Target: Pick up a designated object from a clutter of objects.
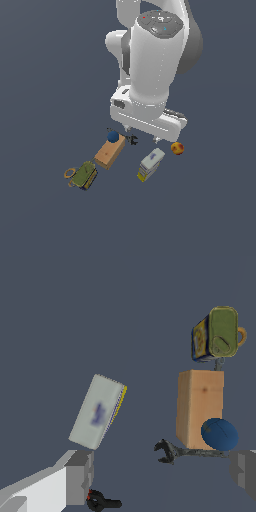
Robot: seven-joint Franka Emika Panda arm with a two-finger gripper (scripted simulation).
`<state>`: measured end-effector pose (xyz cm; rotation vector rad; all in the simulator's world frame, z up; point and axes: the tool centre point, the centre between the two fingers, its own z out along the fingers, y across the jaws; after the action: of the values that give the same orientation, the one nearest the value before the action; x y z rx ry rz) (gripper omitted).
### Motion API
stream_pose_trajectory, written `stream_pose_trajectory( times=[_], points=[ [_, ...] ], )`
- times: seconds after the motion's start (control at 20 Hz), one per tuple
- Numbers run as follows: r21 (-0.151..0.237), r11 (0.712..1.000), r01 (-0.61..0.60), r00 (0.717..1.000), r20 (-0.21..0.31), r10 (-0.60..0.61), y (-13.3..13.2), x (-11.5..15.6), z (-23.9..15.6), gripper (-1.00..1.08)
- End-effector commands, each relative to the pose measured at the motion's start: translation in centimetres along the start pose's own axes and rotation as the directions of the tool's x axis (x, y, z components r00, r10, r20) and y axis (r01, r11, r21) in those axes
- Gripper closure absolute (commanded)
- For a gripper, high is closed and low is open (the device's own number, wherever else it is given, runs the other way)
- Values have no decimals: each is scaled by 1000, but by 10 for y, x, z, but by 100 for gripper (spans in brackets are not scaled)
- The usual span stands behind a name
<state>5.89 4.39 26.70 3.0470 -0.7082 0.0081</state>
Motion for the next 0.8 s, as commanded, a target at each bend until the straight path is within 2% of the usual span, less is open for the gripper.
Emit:
stream_pose_trajectory(
  times=[0.0, 0.4, 0.75],
  points=[
    [2, 998, -57, 998, 1, 57, -9, 2, 9, -92],
    [6, 974, -226, 974, 6, 226, -34, 7, 38, -92],
    [8, 947, -322, 947, 10, 322, -49, 9, 56, -92]
  ],
)
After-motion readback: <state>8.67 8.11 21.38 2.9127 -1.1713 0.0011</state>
